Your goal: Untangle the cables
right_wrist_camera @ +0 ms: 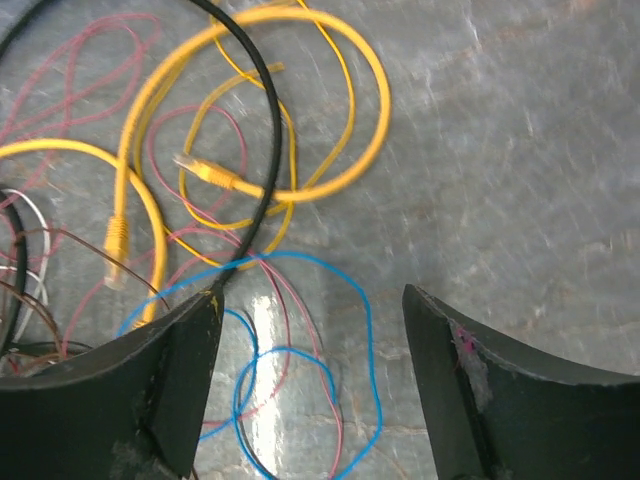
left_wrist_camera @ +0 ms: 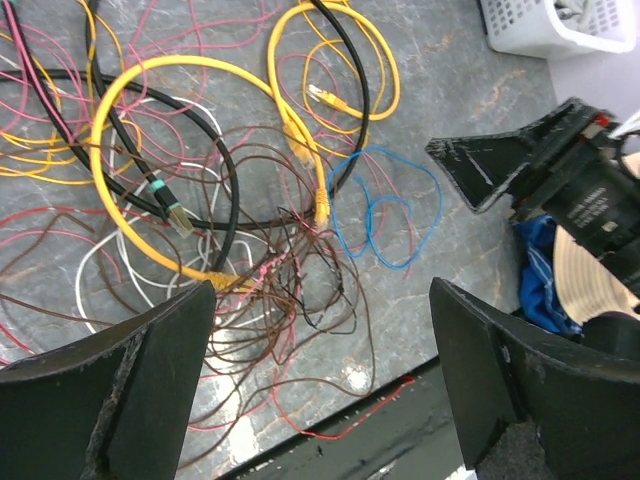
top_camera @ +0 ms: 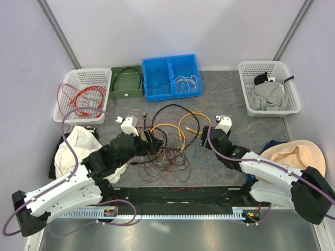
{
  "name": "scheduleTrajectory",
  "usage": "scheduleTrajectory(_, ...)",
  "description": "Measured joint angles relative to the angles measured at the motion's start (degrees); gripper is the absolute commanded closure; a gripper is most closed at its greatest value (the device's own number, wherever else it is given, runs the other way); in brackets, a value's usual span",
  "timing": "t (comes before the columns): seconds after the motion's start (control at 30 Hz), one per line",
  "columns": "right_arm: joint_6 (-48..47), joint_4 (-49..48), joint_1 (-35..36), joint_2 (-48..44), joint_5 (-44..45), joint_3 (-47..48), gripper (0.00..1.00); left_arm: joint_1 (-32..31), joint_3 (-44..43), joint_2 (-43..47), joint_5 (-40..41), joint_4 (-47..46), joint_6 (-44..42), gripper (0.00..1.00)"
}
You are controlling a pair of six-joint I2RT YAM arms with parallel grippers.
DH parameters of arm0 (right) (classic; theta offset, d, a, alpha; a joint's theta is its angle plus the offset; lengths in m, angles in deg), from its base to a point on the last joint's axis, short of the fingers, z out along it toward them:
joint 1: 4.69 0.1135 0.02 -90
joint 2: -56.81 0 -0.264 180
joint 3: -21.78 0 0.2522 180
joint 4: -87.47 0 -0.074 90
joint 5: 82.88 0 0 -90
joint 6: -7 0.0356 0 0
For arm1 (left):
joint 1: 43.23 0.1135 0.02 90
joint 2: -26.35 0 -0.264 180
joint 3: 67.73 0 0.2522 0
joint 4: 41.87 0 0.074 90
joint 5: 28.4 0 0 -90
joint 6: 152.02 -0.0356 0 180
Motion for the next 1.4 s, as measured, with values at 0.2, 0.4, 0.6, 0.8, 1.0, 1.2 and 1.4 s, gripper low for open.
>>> scheduleTrajectory(0.2, 5.57, 3.43, 0.07, 0.15, -0.11, -3.06, 0.35, 0.00, 0.61, 1.31, -0.96, -0.20, 1.31, 0.07)
scheduleTrajectory(0.4, 8.00, 4.13, 0.07, 1.70, 0.02, -5.97, 0.59, 0.00, 1.75, 1.62, -2.16, -0.44, 2.03, 0.08)
scheduleTrajectory(0.6, 8.48, 2.27, 0.55, 3.58, 0.37, -6.84, 0.99, 0.00, 2.36, 4.37, -2.16, -0.26, 2.60, 0.09)
scheduleTrajectory(0.8, 6.27, 2.78, 2.03, -6.01, 1.09, -6.23, 1.00, 0.00, 3.61, 8.15, -1.88, 1.22, 3.30, 0.09)
scheduleTrajectory(1.0, -1.33, 7.23, 3.50, -14.71, 0.70, 10.71, 1.00, 0.00, 3.93, 10.12, -0.33, 2.73, 3.48, 0.10)
scheduleTrajectory(1.2, -8.24, 9.64, 3.69, -11.47, -2.49, 34.45, 1.00, 0.00, 4.07, 11.19, 1.18, 3.32, 3.76, 0.10)
scheduleTrajectory(1.4, -13.44, 10.82, 3.72, -2.91, -7.54, 56.48, 1.00, 0.00, 4.11, 12.70, 2.89, 3.56, 4.24, 0.10)
